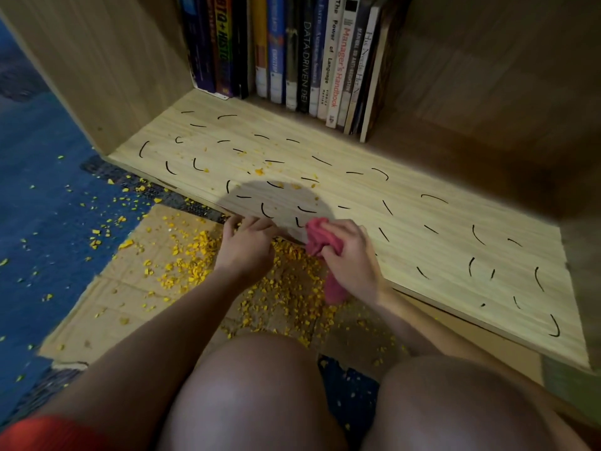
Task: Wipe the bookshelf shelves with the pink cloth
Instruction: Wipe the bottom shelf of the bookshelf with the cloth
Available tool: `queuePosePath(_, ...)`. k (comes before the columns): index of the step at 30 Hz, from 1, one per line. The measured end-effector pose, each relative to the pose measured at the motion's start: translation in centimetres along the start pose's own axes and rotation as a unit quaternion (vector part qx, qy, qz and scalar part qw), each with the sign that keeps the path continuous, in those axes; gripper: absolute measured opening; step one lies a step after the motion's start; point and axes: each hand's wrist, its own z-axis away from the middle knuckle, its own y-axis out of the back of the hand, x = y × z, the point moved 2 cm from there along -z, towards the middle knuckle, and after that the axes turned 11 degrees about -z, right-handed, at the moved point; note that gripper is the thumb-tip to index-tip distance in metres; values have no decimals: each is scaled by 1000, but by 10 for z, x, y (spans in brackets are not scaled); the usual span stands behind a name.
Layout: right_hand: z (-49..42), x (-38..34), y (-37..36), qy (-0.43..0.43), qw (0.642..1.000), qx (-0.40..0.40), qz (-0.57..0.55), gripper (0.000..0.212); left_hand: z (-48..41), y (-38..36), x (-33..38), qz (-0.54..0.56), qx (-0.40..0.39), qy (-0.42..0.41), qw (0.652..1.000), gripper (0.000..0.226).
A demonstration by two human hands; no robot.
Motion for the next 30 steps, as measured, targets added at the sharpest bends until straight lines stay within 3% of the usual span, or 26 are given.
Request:
queuePosePath(5,26,-4,-25,32,990,-128,52,42,6,-1,-5,12,-17,-26,999,50)
queuePosePath(9,27,-2,-5,33,999,-19,5,47,8,-1,1,47,-19,2,999,50)
queuePosePath(15,-5,-7,17,-5,994,97,-42,32,4,11,6,82,-19,-4,996,42)
queuePosePath(20,-22,-1,6,-47,998,22,-40,24,-6,18,1,113,-3,3,994,35)
queuePosePath(22,-18,6,11,-45,997,48,-38,20,-11,18,3,132,-2,-9,991,34)
queuePosePath(24,-17,16,17,-61,993,78,-57,25,-17,19,13,157,-14,-33,987,33)
queuePosePath(27,-22,24,21,-120,978,34,-166,40,-25,19,36,148,-42,-67,986,34)
queuePosePath(30,-22,29,30,-129,975,39,-176,39,-31,19,58,102,-64,-67,990,48)
